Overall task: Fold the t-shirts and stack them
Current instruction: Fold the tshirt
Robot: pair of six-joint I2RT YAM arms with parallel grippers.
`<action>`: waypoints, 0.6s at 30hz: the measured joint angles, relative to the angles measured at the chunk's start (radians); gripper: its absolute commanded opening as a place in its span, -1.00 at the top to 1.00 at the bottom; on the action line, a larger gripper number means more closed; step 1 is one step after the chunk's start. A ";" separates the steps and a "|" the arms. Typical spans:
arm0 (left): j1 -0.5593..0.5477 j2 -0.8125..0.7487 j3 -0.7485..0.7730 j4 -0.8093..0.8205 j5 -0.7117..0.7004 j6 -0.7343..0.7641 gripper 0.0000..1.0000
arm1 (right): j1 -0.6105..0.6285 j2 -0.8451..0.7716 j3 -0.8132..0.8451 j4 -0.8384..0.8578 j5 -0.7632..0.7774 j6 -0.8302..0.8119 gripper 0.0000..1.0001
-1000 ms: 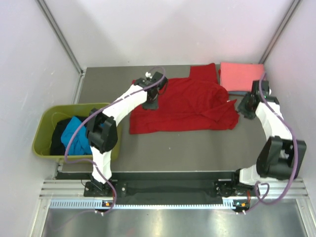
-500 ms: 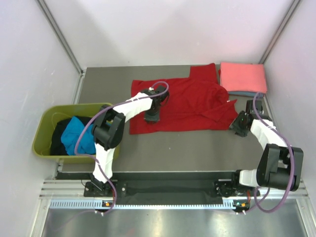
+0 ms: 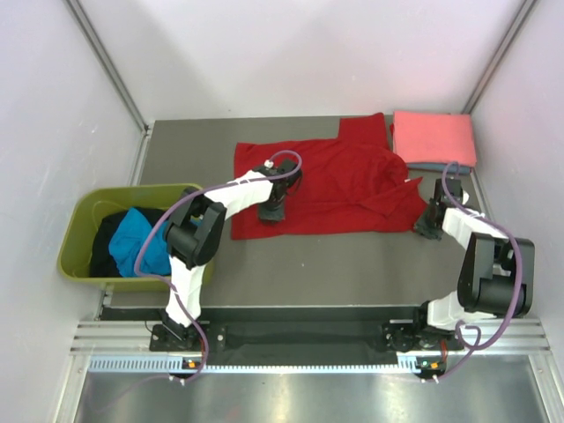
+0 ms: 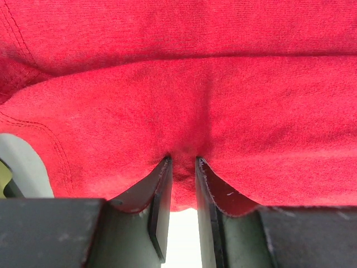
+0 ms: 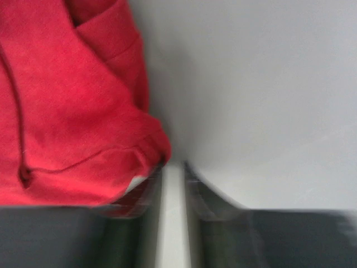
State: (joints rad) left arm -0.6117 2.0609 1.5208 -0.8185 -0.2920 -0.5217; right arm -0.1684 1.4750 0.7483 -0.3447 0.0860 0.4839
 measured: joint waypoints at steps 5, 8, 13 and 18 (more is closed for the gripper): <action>-0.003 -0.022 -0.038 0.035 -0.007 -0.008 0.43 | 0.000 -0.007 0.000 -0.001 0.074 -0.042 1.00; -0.004 -0.033 -0.055 0.052 -0.010 -0.013 0.41 | 0.000 -0.037 0.000 -0.023 0.119 -0.056 1.00; -0.006 -0.068 -0.109 0.100 -0.019 -0.024 0.39 | 0.000 -0.112 0.001 -0.078 0.176 -0.041 0.80; -0.006 -0.086 -0.134 0.117 -0.026 -0.029 0.39 | -0.003 -0.166 -0.002 -0.105 0.072 0.024 0.39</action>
State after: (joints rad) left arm -0.6182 1.9747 1.3865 -0.7013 -0.3183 -0.5510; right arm -0.1711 1.3090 0.7460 -0.4500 0.1581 0.5083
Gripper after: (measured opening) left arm 0.305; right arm 0.260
